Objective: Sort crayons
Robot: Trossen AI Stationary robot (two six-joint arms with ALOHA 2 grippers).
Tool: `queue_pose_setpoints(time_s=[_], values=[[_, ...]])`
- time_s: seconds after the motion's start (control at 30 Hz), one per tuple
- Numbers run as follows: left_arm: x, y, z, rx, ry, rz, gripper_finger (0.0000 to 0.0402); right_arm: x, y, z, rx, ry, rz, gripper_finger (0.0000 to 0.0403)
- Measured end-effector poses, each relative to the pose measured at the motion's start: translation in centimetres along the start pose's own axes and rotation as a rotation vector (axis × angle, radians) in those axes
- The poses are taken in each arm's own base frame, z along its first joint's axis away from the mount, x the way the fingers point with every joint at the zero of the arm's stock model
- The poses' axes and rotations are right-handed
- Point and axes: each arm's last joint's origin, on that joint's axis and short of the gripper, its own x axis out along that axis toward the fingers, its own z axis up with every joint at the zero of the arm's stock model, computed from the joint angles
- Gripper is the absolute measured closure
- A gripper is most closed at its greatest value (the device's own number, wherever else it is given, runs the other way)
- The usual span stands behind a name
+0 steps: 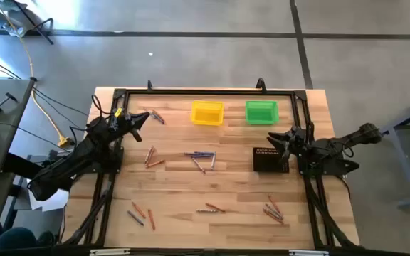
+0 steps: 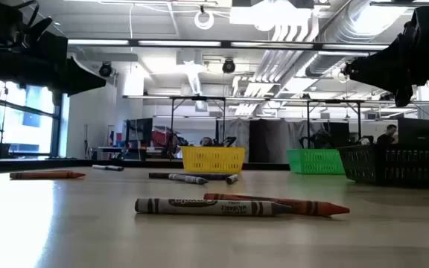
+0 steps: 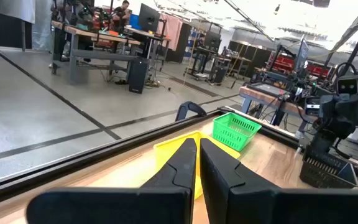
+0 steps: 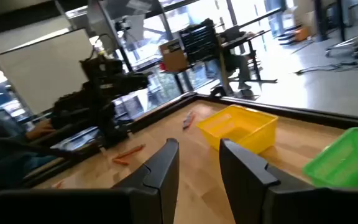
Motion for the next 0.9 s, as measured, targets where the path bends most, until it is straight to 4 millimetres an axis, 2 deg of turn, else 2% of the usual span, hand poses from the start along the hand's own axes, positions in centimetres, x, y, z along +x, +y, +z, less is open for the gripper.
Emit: queue_pose_setpoints(time_s=[0.47, 0.63, 0.9], values=[[0.0, 0.0, 0.01, -0.001, 0.0, 0.0, 0.0392, 0.0, -0.09, -0.01, -0.033, -0.006, -0.028, 0.0293], [0.0, 0.0, 0.01, 0.0, 0.0, 0.0, 0.0392, 0.0, -0.1, -0.01, -0.113, -0.005, -0.03, 0.0293], [0.0, 0.0, 0.01, 0.0, 0.0, 0.0, 0.0392, 0.0, -0.08, 0.04, -0.106, -0.009, -0.029, 0.0293]])
